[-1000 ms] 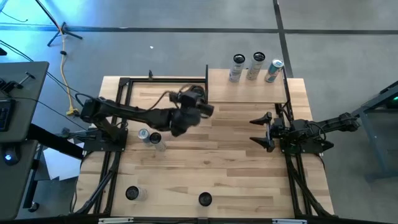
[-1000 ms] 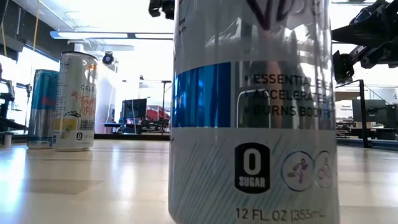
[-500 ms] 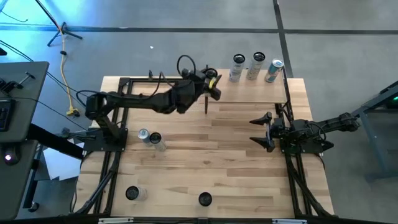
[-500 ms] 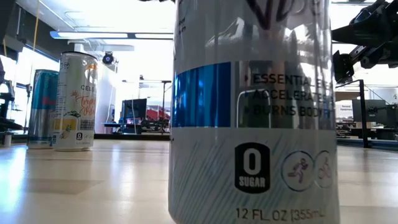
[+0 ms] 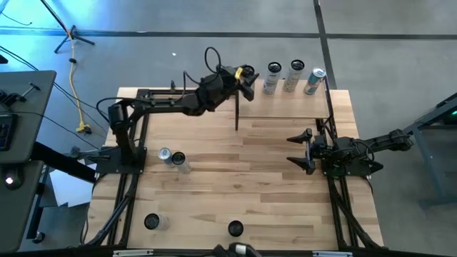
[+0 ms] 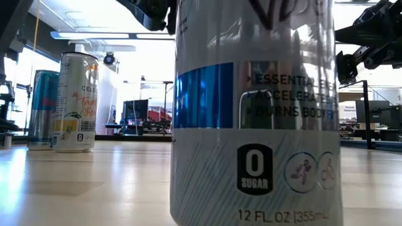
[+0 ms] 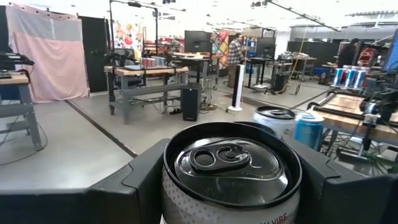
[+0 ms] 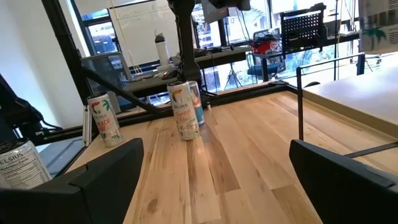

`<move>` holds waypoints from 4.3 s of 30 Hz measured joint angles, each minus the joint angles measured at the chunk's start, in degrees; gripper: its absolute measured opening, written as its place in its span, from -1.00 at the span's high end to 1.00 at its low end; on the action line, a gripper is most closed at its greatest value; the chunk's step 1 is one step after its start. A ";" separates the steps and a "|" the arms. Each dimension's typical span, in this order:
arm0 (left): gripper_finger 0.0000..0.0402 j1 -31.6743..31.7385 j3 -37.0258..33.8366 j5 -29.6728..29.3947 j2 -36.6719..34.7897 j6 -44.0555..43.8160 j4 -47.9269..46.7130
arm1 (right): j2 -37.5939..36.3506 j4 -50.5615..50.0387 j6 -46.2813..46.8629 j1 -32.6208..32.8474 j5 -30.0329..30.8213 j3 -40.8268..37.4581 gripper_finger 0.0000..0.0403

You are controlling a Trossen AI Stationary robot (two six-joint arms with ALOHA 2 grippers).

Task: Place canned beverage on shelf
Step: Put the top white pink soda can on the shelf, then move the blue soda can to the center of the table

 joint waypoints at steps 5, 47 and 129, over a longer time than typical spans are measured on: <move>-0.08 2.79 0.00 3.08 0.00 0.00 -0.04 | 0.00 0.00 0.00 0.00 -0.02 0.00 -0.93; -0.14 6.12 9.66 9.03 7.91 -2.09 -9.25 | -0.02 -1.42 0.00 0.00 -0.24 0.00 -0.93; -0.38 -14.17 -6.11 -3.35 -24.52 -18.63 -59.99 | -0.02 -1.38 0.00 -0.01 -0.04 0.00 -0.93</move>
